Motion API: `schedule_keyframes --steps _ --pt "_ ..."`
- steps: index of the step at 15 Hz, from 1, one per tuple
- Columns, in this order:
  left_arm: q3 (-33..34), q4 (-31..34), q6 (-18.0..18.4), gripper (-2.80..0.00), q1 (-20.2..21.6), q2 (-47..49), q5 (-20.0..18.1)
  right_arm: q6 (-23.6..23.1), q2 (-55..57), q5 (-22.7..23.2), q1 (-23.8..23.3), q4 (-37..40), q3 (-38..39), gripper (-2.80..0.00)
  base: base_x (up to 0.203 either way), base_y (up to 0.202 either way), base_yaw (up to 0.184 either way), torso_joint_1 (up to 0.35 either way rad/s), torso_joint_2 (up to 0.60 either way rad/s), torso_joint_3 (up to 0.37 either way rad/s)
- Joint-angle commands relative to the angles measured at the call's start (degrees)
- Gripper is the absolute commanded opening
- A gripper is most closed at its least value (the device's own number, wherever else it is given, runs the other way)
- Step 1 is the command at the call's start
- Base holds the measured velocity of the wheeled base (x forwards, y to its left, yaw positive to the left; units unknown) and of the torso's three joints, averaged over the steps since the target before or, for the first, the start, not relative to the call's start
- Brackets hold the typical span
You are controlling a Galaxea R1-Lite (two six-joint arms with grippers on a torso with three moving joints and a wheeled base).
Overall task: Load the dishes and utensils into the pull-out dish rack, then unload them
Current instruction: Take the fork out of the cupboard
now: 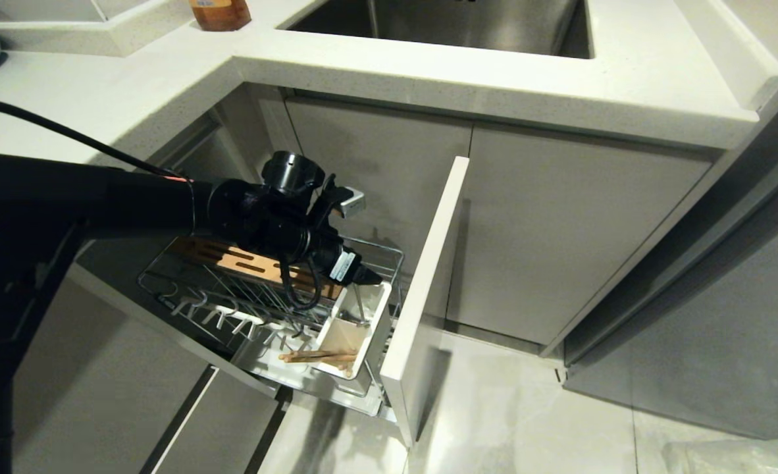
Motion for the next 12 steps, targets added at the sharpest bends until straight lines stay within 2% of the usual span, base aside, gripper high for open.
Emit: schedule_keyframes --steps 1,2,3,12 --pt "-0.04 0.14 0.12 0.00 0.00 0.03 -0.09 0.00 -0.02 0.02 0.00 0.02 0.17 -2.80 0.000 0.000 0.000 0.000 0.00 0.000" --pt "-0.04 0.06 0.18 0.00 0.00 0.03 -0.09 0.00 -0.02 0.02 0.00 0.04 0.18 -2.80 0.000 0.000 0.000 0.000 0.00 0.000" --pt "-0.05 0.06 0.10 -2.80 0.09 0.03 -0.09 0.00 -0.02 0.02 0.00 -0.04 0.18 -2.80 0.000 0.000 0.000 0.000 0.00 0.000" --pt "-0.04 0.06 0.09 -2.80 0.09 -0.32 -0.09 0.00 -0.02 0.02 0.08 -0.01 0.09 -2.80 0.000 0.000 0.000 0.000 0.00 0.000"
